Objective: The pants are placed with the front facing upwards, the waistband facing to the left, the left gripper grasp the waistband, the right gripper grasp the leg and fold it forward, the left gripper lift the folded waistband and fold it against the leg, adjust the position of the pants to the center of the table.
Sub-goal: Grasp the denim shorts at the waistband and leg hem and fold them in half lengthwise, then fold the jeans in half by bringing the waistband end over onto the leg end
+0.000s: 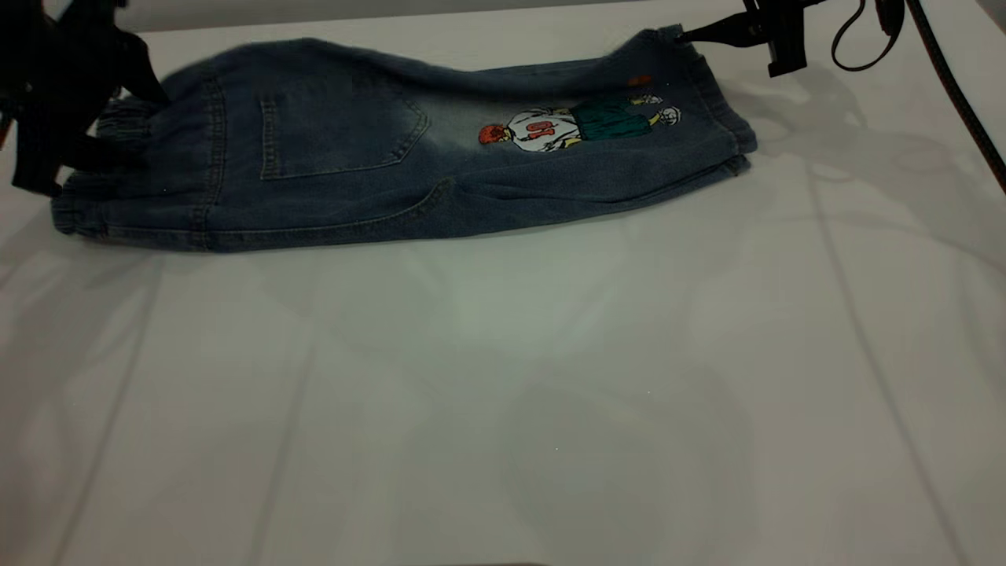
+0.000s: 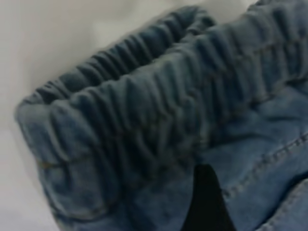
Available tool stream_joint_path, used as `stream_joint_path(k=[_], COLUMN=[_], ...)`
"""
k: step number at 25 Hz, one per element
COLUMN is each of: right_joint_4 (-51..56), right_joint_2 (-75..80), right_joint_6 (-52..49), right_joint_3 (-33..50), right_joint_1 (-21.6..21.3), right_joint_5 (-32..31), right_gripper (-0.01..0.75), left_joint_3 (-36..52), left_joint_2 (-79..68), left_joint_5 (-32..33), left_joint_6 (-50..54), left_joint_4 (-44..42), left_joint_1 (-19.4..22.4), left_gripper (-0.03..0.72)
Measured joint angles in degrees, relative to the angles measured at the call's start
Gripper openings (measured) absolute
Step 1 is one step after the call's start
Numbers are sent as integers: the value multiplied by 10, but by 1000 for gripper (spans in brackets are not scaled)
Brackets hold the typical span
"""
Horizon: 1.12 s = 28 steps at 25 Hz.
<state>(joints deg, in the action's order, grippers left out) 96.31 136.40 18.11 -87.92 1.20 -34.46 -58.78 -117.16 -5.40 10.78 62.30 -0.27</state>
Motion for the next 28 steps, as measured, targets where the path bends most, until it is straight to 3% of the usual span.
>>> stream_joint_path(k=[5,12,17,22,28], right_joint_4=[-37,-53,-93,-125,-129], right_joint_2=[0,0,0,0,0], right_joint_6=[55,168,188,201,217], right_joint_3=[0,0,0,0,0], right_joint_1=[0,0,0,0,8], right_joint_5=[-35,-120,-147,-154,-156], right_gripper=[377,378,378,378,378], left_joint_3=[-3,-5,-5,-5,-2], left_joint_2=[5,58,105,129,128], left_joint_5=[44,212,305,393,409], left_joint_6=[-108,-274,-278,-217,-206], left_joint_4=[-52,-86,-158,-279,-311], left_joint_1=[0,24,81,157,205], left_gripper=[444,444,444,447,519])
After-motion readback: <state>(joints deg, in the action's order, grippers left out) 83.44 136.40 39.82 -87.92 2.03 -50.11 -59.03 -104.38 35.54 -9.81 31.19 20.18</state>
